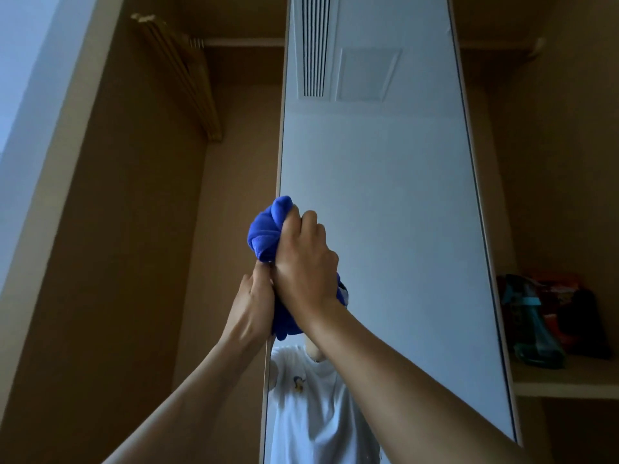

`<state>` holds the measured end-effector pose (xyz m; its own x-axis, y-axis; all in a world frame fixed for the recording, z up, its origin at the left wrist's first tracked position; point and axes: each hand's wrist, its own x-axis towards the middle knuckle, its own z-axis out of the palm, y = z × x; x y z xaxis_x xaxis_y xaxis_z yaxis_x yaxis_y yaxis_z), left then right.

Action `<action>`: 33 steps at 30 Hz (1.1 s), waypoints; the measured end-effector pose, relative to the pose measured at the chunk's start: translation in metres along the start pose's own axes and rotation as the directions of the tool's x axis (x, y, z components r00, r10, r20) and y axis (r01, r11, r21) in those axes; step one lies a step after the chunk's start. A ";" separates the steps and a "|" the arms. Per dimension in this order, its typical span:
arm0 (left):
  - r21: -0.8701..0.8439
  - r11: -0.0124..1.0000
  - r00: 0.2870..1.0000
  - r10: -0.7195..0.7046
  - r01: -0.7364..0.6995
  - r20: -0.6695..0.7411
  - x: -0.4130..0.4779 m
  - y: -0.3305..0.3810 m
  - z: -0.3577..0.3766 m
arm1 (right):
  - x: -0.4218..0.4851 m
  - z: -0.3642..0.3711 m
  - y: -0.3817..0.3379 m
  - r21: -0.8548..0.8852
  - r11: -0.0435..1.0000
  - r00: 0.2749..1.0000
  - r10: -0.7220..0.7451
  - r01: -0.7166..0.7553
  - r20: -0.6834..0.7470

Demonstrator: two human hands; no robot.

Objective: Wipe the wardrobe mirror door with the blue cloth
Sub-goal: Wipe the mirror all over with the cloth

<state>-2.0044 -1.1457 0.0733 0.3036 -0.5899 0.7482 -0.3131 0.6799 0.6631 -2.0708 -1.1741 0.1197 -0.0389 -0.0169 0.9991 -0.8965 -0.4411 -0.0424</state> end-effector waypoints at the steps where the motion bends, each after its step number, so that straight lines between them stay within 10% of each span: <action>1: 0.005 1.000 1.000 0.001 -0.001 0.002 0.002 -0.003 0.000 | 0.002 -0.001 0.004 0.013 1.000 0.999 -0.024 0.023 0.029; 33: 0.258 0.962 0.995 0.101 -0.091 -0.027 -0.002 -0.010 0.014 | 0.012 -0.084 0.241 -0.108 0.944 0.950 0.308 -0.311 -0.042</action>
<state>-2.0151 -1.1573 0.0652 0.2950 -0.5060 0.8105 -0.5608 0.5950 0.5757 -2.3244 -1.2056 0.1210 -0.3319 -0.1147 0.9363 -0.8819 -0.3144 -0.3511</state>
